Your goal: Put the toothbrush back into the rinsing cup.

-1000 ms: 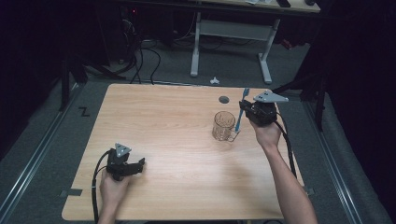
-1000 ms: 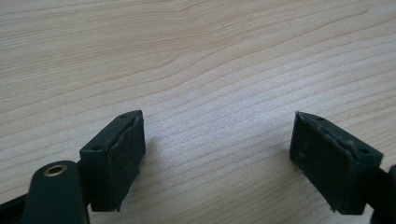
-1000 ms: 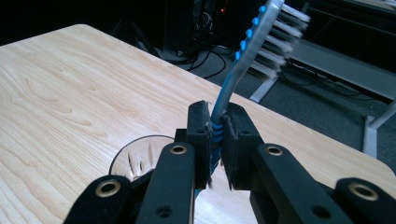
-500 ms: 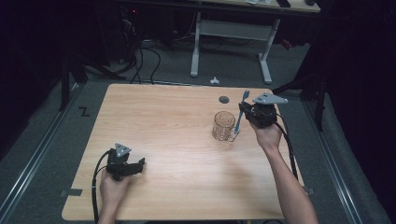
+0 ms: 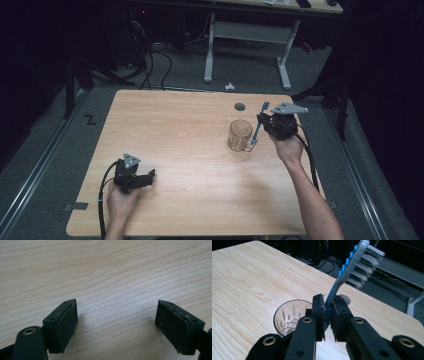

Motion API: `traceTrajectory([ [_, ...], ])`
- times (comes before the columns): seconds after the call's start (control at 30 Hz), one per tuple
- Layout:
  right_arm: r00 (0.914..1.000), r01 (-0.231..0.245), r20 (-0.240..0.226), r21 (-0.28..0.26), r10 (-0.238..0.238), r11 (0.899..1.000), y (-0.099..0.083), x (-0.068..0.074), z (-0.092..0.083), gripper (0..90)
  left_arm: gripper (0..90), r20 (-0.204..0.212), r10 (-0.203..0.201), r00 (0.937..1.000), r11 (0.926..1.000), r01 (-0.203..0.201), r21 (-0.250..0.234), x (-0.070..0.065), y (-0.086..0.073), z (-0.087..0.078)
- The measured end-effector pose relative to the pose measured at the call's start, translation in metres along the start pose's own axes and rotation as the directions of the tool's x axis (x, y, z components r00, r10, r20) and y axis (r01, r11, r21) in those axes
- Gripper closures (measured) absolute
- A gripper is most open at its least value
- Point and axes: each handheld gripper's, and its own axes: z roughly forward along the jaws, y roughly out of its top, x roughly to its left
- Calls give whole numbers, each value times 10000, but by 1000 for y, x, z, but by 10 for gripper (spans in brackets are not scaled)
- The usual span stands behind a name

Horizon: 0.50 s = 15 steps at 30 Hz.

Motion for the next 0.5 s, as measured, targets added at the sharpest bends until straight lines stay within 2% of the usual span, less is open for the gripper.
traceTrajectory([
  [0.33,10000,6,4,65,-6,10000,-6,2,-1,820,188,1,4,10000,10000,-4,4,0,0,0],
  [0.5,9990,440,110,139,-442,9989,-6,10,1,820,188,-1,3,10000,10000,-3,3,0,0,0],
])
